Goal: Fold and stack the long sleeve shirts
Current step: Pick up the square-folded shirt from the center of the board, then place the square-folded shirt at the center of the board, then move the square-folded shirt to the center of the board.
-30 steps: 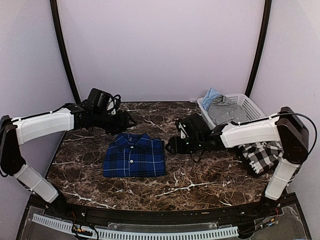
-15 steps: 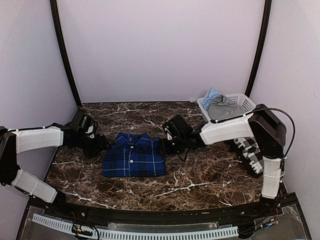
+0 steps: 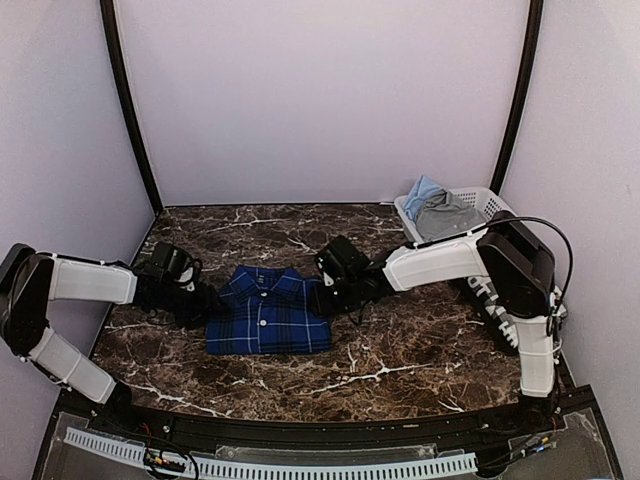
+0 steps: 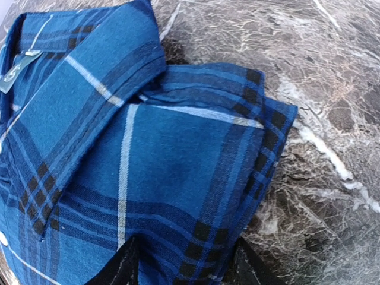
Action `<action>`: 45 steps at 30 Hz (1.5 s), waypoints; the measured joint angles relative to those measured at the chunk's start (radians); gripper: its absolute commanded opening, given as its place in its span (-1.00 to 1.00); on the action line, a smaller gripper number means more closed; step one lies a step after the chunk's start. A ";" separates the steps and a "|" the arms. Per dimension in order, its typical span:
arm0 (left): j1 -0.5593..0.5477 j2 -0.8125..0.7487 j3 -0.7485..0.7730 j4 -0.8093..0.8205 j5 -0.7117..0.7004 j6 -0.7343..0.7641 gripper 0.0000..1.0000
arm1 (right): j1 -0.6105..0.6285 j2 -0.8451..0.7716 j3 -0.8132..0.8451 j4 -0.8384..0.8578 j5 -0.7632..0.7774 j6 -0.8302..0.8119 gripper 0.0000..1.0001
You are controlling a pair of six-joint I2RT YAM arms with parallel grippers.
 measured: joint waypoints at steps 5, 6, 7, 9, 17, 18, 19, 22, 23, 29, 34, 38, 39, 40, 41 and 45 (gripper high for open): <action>-0.005 0.016 -0.026 0.067 0.074 -0.039 -0.43 | 0.003 0.002 0.003 -0.008 -0.006 0.002 -0.53; -0.009 0.020 -0.026 0.071 0.087 -0.047 -0.60 | 0.004 0.003 0.006 -0.014 -0.007 0.005 -0.74; -0.014 0.021 -0.025 0.074 0.099 -0.055 -0.68 | 0.005 0.003 0.008 -0.020 -0.008 0.005 -0.86; -0.023 0.021 -0.014 0.063 0.117 -0.064 -0.91 | 0.005 0.003 0.016 -0.035 -0.014 0.005 -1.00; -0.044 -0.126 0.135 -0.087 0.117 -0.051 -1.00 | 0.008 -0.043 0.035 -0.086 -0.031 -0.002 -1.00; -0.050 -0.153 0.148 -0.104 0.115 -0.046 -1.00 | 0.010 -0.060 0.035 -0.090 -0.031 -0.003 -1.00; -0.058 -0.180 0.159 -0.120 0.113 -0.043 -1.00 | 0.011 -0.082 0.035 -0.094 -0.032 -0.005 -1.00; -0.083 -0.231 0.167 -0.152 0.099 -0.042 -0.85 | 0.013 -0.146 0.033 -0.101 -0.034 -0.008 -1.00; -0.092 -0.236 0.165 -0.162 0.096 -0.042 -0.58 | 0.013 -0.169 0.025 -0.101 -0.034 -0.009 -1.00; -0.114 -0.204 0.101 -0.182 0.056 -0.042 0.03 | -0.016 -0.256 -0.159 -0.056 -0.072 -0.007 -0.67; -0.104 -0.125 0.094 -0.183 0.012 -0.025 -0.03 | -0.090 -0.250 -0.314 -0.065 -0.105 0.006 -0.30; -0.101 -0.086 0.101 -0.179 0.008 -0.010 -0.12 | -0.092 -0.279 -0.314 -0.070 -0.084 0.010 -0.28; -0.100 -0.082 0.104 -0.178 0.010 -0.005 -0.12 | -0.084 -0.287 -0.308 -0.081 -0.070 0.009 -0.28; -0.100 -0.079 0.110 -0.179 0.011 -0.002 -0.13 | -0.076 -0.296 -0.301 -0.092 -0.053 0.007 -0.28; -0.100 -0.077 0.117 -0.177 0.014 0.004 -0.13 | -0.068 -0.303 -0.294 -0.098 -0.044 0.006 -0.28; -0.113 -0.063 0.150 -0.158 0.029 0.020 -0.16 | -0.044 -0.323 -0.261 -0.115 -0.006 0.005 -0.29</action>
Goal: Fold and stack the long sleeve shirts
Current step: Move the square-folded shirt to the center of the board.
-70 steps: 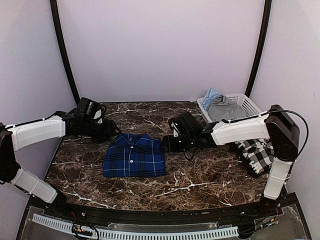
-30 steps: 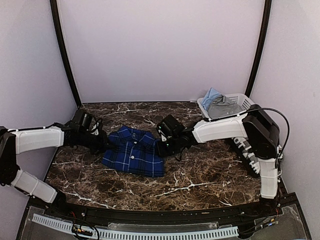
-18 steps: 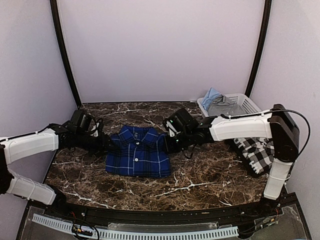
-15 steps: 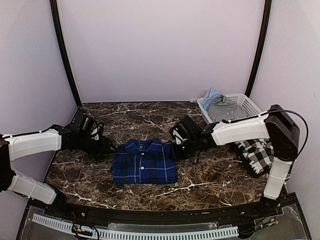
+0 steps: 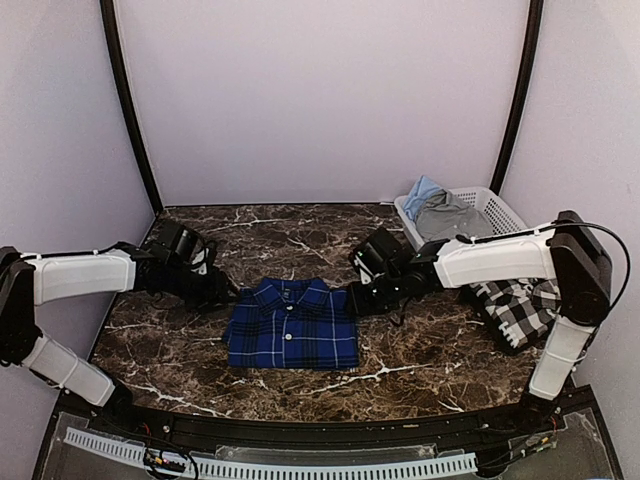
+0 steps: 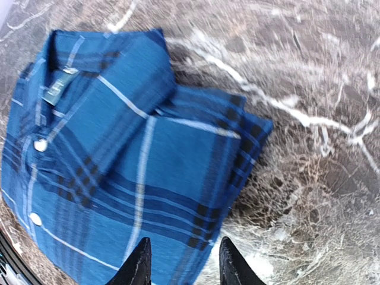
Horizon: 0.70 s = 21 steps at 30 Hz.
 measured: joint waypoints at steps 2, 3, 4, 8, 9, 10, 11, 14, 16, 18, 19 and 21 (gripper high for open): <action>-0.031 0.012 0.019 0.018 0.008 0.005 -0.19 | 0.008 -0.006 0.018 -0.008 0.012 -0.002 -0.29; -0.055 0.022 0.032 0.033 0.014 0.004 -0.20 | 0.011 -0.007 0.027 -0.013 0.018 -0.003 -0.29; -0.071 0.034 0.040 0.047 0.023 0.003 -0.21 | 0.013 -0.007 0.039 -0.018 0.024 -0.003 -0.30; -0.154 0.130 0.105 0.121 0.055 -0.013 -0.22 | 0.013 -0.010 0.068 -0.022 0.050 -0.006 -0.29; -0.174 0.164 0.123 0.144 0.062 -0.016 -0.23 | 0.013 -0.013 0.069 -0.024 0.057 -0.006 -0.29; -0.190 0.201 0.140 0.170 0.069 -0.019 -0.23 | 0.013 -0.017 0.069 -0.026 0.067 -0.006 -0.29; -0.204 0.237 0.154 0.198 0.076 -0.024 -0.24 | 0.013 -0.022 0.069 -0.035 0.078 -0.006 -0.29; -0.233 0.343 0.184 0.274 0.097 -0.042 -0.26 | 0.013 -0.043 0.067 -0.048 0.103 -0.006 -0.29; -0.243 0.410 0.196 0.315 0.112 -0.055 -0.27 | 0.013 -0.066 0.053 -0.050 0.117 -0.005 -0.28; -0.249 0.462 0.201 0.353 0.129 -0.064 -0.27 | 0.013 -0.091 0.034 -0.055 0.131 -0.002 -0.28; -0.249 0.478 0.204 0.375 0.139 -0.068 -0.28 | 0.013 -0.102 0.024 -0.058 0.136 -0.001 -0.28; -0.250 0.498 0.212 0.412 0.157 -0.076 -0.28 | 0.010 -0.124 0.000 -0.066 0.146 0.005 -0.28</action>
